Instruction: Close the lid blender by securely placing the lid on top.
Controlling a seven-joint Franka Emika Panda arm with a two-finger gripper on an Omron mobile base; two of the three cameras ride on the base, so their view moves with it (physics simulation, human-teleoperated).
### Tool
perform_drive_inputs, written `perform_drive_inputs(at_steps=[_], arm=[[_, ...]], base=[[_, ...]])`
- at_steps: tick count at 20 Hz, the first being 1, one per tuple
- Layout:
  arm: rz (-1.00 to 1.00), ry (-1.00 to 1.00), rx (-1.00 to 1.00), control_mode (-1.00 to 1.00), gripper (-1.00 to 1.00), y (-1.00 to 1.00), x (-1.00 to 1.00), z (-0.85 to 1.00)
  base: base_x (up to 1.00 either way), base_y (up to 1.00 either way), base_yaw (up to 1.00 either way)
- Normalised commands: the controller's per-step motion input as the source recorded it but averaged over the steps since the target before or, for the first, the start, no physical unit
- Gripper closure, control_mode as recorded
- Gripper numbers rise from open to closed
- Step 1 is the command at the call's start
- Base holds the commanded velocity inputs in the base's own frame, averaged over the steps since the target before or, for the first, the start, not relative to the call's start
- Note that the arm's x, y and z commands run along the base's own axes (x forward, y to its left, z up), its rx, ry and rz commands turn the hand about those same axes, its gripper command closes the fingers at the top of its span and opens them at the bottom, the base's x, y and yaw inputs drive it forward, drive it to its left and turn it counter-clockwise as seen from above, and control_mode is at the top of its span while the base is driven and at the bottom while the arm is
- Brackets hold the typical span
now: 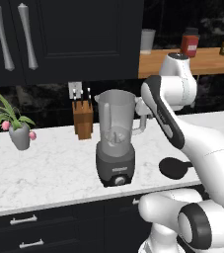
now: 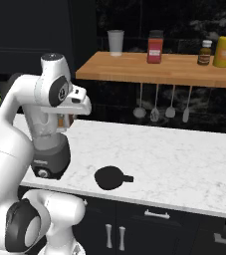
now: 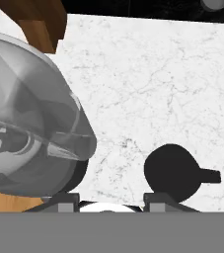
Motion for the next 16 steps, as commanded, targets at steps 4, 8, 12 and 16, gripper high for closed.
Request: perform_drive_inputs(at_steps=[4, 8, 12, 16], arm=[[0.0, 0.0, 0.0, -1.0, -1.0, 0.0, -0.01, -0.01], [-0.03, -0.01, 0.1, -1.0, -1.0, -0.38, -0.12, -0.19], [-0.11, -0.06, 0.16, -1.0, -1.0, -0.62, -0.34, -0.18], [-0.18, -0.01, 0.14, -1.0, -1.0, -0.77, -0.17, -0.21]], base=[[0.0, 0.0, 0.0], [0.0, 0.0, 0.0], [0.0, 0.0, 0.0], [0.0, 0.0, 0.0]])
